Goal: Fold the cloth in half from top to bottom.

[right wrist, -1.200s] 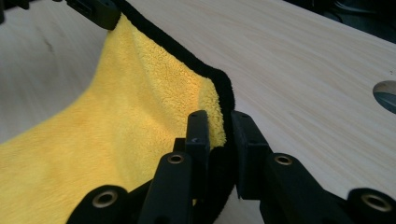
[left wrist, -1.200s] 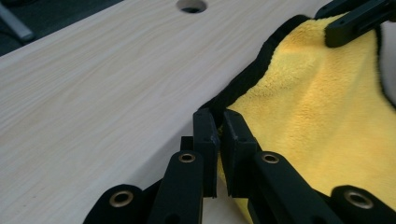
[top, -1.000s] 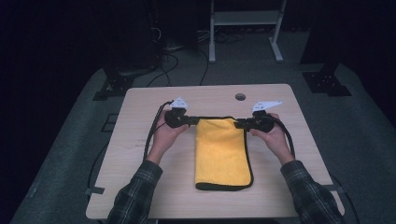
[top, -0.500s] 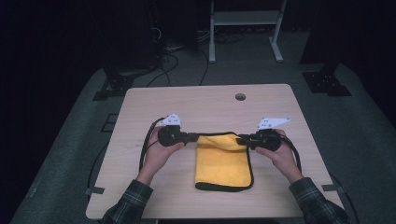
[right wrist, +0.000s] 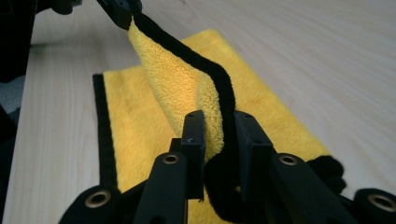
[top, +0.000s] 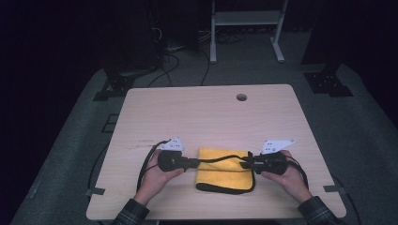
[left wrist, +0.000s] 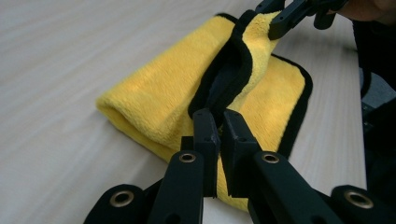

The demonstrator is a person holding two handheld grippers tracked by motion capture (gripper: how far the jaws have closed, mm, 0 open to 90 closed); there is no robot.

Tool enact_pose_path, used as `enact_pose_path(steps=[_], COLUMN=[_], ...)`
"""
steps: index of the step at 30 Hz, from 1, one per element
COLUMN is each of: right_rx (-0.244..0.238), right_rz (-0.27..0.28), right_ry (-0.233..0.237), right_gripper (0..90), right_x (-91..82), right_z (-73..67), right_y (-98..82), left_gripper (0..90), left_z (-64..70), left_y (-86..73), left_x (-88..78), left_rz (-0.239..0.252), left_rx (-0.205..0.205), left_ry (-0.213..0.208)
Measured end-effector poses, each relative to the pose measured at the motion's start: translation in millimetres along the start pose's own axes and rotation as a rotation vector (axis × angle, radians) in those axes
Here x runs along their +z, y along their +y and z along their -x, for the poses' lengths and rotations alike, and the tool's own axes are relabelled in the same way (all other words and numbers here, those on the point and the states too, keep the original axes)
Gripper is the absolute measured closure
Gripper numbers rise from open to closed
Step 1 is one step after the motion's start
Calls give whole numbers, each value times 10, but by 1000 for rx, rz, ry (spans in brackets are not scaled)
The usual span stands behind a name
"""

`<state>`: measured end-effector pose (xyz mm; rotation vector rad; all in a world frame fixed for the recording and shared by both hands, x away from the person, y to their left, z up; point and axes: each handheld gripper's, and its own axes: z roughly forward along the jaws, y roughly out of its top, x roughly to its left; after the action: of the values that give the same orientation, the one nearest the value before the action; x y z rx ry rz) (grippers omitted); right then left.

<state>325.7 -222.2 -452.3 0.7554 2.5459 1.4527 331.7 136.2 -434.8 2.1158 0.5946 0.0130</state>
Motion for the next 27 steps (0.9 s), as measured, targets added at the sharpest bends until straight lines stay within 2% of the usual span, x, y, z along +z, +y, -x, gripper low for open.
enact_pose_path(steps=[5, 8, 9, 11, 15, 18, 22, 27], right_rx=[-6, 2, 1, 3, 9, 16, 18, 10], right_rz=[-46, -73, -68, -57, -15, 10, 32, 46], right_ry=[17, 39, 36, 45, 52, 48, 26, -3], right_gripper=[708, 648, 629, 612, 608, 617, 659, 693], right_x=[9, 9, -5, -52, -183, -261, -288, -211], right_z=[-81, -108, -117, -132, -163, -157, -114, -64], right_y=[-121, -176, -182, -174, -149, -133, -84, 47], left_gripper=[852, 844, 838, 790, 666, 634, 664, 756], left_z=[45, 39, 42, 52, 90, 91, 49, -56], left_y=[-123, -195, -207, -195, -130, -74, 7, 85], left_x=[79, 157, 169, 146, 23, -58, -78, 59], left_rz=[-67, -126, -129, -123, -62, -19, 10, 20], left_rx=[-3, -10, -11, -11, 15, 22, 25, 4], left_ry=[-8, -15, -18, -31, -36, -42, -11, -2])
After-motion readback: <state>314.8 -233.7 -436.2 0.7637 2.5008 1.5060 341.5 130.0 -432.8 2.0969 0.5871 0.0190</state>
